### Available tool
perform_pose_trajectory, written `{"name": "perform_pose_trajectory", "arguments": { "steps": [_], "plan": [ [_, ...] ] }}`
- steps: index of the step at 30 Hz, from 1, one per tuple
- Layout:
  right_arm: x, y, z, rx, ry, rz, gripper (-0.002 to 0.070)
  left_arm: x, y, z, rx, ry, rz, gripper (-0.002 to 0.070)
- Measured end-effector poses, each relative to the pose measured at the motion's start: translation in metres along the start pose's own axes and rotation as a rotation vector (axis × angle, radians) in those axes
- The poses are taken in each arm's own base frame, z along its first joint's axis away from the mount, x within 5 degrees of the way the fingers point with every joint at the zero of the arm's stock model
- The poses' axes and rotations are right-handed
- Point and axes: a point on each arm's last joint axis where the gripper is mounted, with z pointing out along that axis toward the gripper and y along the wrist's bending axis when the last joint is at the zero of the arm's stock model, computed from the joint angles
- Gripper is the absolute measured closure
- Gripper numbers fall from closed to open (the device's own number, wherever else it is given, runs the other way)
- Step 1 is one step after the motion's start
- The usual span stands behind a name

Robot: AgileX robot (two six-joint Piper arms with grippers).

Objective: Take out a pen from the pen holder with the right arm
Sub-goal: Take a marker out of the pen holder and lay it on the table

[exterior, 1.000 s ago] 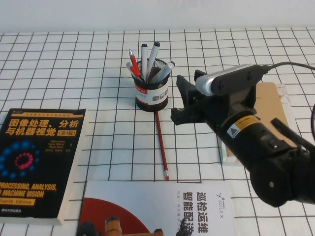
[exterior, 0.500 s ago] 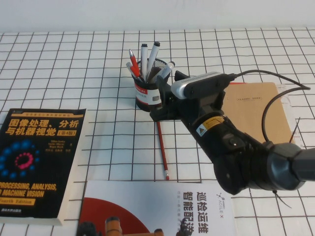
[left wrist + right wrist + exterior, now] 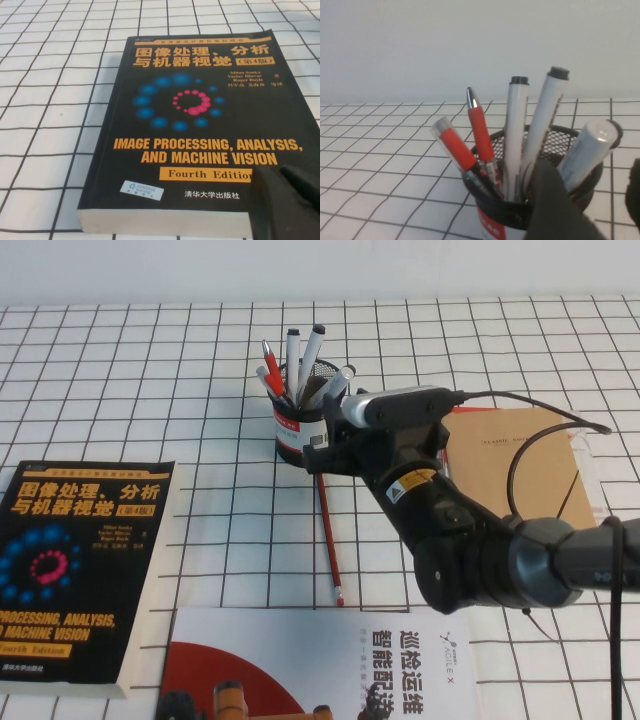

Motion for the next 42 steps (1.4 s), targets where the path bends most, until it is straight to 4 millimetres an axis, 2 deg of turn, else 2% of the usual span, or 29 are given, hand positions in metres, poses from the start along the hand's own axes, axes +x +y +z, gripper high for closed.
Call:
{"name": "perform_pose_trajectory", "arguments": {
  "steps": [11,20,32,42],
  "plan": [
    [-0.012,-0.005,0.014,0.019,-0.009,0.022,0.0381,0.000,0.000,0.000,0.000,0.000,0.000,0.0678],
    [0.004,-0.009,0.020,0.028,0.026,0.015,0.0381,0.000,0.000,0.000,0.000,0.000,0.000,0.0678],
    [-0.004,-0.002,0.028,0.005,0.028,0.019,0.0381,0.000,0.000,0.000,0.000,0.000,0.000,0.0678],
    [-0.004,-0.001,0.029,-0.014,0.035,0.002,0.0381,0.000,0.000,0.000,0.000,0.000,0.000,0.0678]
  ]
}}
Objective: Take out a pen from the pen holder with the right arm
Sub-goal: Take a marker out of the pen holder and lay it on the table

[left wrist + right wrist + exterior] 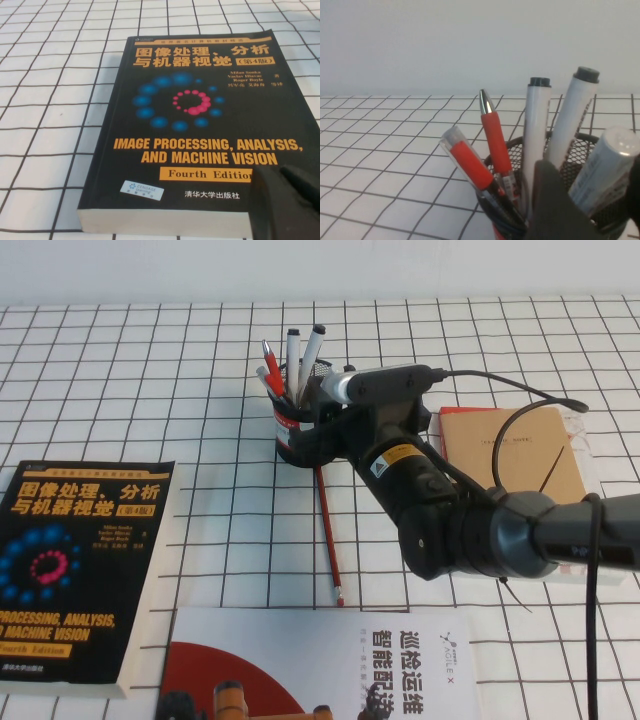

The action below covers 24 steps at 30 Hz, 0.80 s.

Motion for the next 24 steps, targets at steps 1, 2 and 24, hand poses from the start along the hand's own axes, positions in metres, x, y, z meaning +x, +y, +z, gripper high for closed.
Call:
{"name": "perform_pose_trajectory", "arguments": {
  "steps": [1,2,24],
  "plan": [
    [0.000,0.000,0.000,0.000,0.000,0.000,0.0381,0.000,0.000,0.000,0.000,0.000,0.000,0.0678],
    [0.000,0.000,0.000,0.000,0.001,0.000,0.0381,0.000,0.000,0.000,0.000,0.000,0.000,0.0678],
    [0.005,-0.011,0.015,0.035,0.013,0.019,0.0381,0.000,0.000,0.000,0.000,0.000,0.000,0.0678]
  ]
}}
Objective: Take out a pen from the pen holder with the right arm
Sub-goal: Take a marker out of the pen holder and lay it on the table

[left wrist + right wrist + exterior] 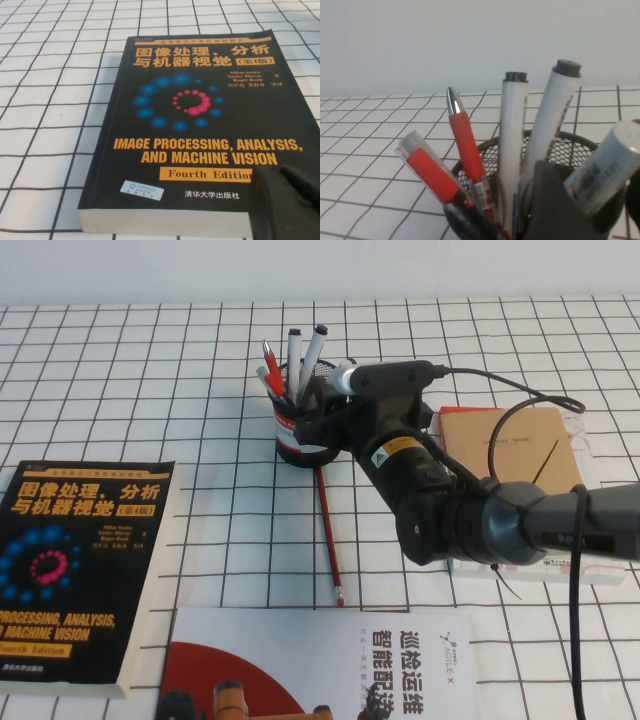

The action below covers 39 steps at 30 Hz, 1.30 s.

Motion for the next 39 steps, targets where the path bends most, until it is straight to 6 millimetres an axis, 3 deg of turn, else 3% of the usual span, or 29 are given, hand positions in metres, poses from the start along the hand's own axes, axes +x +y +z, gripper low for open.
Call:
{"name": "perform_pose_trajectory", "arguments": {
  "steps": [22,35,39],
  "plan": [
    [-0.0009,0.0015,0.0075,0.005,-0.009,0.016,0.0362,0.0000,0.0000,0.0000,0.000,0.000,0.000,0.0678],
    [-0.0015,0.0015,0.0075,0.006,-0.016,0.014,0.0542,0.0000,0.0000,0.0000,0.000,0.000,0.000,0.0678],
    [-0.0020,0.0015,0.0075,0.006,-0.020,0.005,0.0552,0.0000,0.0000,0.0000,0.000,0.000,0.000,0.0678]
  ]
}}
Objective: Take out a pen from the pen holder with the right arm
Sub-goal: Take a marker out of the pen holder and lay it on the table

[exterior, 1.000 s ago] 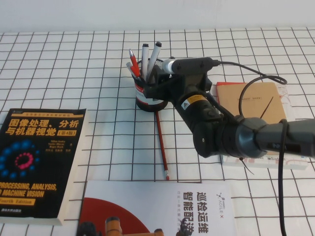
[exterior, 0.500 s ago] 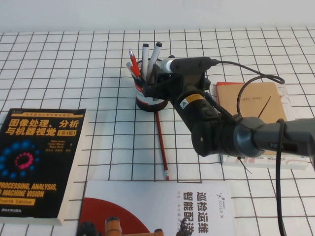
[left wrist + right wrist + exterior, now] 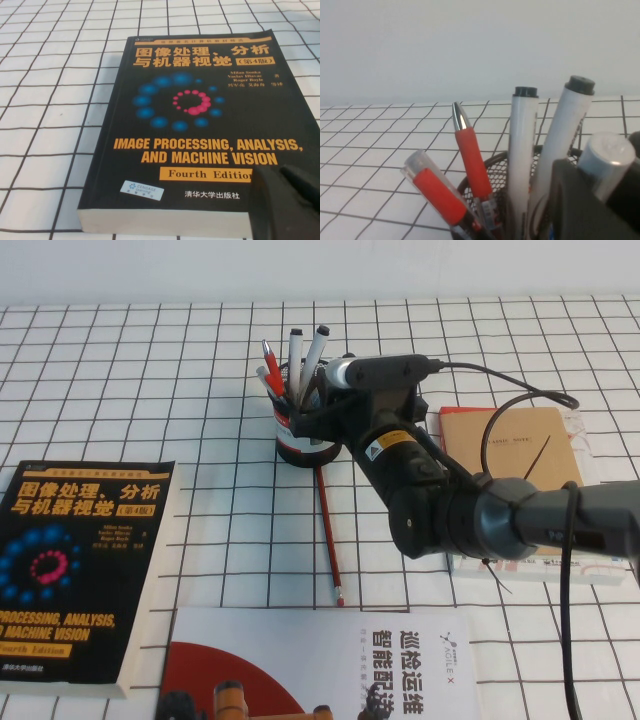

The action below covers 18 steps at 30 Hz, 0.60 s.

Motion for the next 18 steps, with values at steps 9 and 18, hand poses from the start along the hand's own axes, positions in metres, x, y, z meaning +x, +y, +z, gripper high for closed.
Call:
{"name": "perform_pose_trajectory", "arguments": {
  "steps": [9,18],
  "plan": [
    [0.000,0.000,0.000,0.000,-0.001,-0.007,0.0552,0.000,0.000,0.000,0.000,0.000,0.000,0.0678],
    [-0.033,0.008,-0.007,-0.018,-0.035,-0.037,0.0552,0.000,0.000,0.000,0.000,0.000,0.000,0.0678]
  ]
}}
